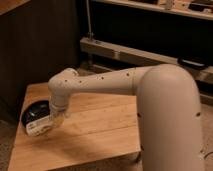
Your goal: Place the bottle in the ceramic bowl
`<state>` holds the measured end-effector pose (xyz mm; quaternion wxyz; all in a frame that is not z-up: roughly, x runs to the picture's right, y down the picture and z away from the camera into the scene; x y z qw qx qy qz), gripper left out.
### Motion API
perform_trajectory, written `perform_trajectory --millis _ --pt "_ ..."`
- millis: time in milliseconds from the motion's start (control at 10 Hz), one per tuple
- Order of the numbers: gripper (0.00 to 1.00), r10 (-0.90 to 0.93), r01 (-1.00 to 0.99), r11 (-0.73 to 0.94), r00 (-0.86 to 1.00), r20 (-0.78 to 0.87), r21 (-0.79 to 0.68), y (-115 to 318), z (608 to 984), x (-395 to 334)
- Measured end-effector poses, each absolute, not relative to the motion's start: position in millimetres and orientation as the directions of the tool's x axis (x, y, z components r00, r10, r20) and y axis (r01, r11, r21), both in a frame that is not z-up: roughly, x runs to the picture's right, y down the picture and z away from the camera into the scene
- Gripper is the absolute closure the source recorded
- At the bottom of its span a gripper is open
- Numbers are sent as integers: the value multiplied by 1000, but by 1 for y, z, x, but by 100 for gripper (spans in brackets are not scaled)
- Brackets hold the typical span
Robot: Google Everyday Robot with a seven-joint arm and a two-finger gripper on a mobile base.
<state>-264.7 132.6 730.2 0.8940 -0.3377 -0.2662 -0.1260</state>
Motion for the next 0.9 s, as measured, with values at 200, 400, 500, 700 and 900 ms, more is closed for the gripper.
perform_trajectory --millis 200,400,500,700,900 --pt "100 -37 386 751 835 549 -536 104 766 -269" --pt "96 -32 374 754 842 539 -540 85 799 -285" --pt "86 -29 370 751 846 533 -547 85 810 -291" --pt "66 -36 383 739 845 534 -555 92 816 -301" --pt "48 -49 396 727 844 533 -561 101 817 -310"
